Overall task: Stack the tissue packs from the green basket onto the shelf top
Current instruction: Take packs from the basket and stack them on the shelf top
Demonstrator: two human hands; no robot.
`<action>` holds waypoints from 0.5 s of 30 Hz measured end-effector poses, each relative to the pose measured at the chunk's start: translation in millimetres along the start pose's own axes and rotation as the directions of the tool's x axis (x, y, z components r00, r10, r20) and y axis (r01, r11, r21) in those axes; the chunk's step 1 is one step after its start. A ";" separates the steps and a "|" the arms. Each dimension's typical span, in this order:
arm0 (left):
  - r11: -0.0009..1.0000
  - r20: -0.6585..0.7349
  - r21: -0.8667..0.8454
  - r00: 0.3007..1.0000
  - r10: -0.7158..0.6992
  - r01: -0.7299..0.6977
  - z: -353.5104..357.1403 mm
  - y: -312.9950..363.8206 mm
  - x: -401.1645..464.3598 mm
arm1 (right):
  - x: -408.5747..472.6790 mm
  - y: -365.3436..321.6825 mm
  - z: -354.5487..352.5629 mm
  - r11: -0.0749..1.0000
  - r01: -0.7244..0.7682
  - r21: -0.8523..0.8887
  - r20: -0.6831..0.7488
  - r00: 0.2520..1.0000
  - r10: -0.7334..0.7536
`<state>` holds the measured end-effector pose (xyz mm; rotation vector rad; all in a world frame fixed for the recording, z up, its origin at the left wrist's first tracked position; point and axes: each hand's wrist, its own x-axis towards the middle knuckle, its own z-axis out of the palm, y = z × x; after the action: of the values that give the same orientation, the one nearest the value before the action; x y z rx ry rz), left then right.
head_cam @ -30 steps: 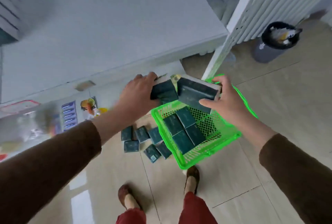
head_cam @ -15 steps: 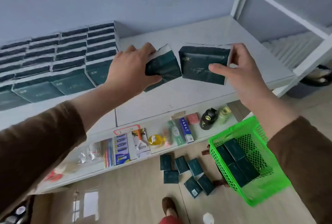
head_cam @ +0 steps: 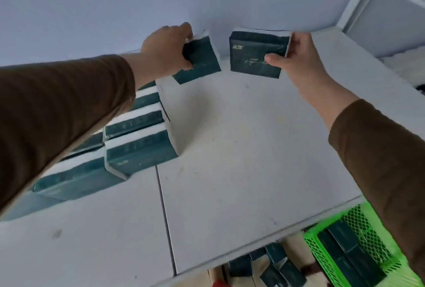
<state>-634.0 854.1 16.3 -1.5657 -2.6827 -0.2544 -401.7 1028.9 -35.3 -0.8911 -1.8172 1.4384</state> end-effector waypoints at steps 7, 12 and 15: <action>0.947 -0.022 0.300 0.992 0.124 -0.112 30.1 -48.6 39.8 | 77.4 24.3 55.3 0.980 0.015 -0.197 0.178 0.984 0.020; 0.900 -0.047 0.404 0.979 0.199 -0.163 37.2 -68.8 49.5 | 113.3 33.7 86.4 0.957 0.058 -0.285 0.210 0.978 0.004; 0.868 -0.036 0.459 0.972 0.231 -0.189 39.1 -71.2 55.1 | 126.0 39.9 97.9 0.962 0.033 -0.271 0.203 0.979 0.024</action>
<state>-720.7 873.3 -25.7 -1.6200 -2.2504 0.2839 -548.0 1086.7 -83.3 -0.8965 -2.2118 1.3364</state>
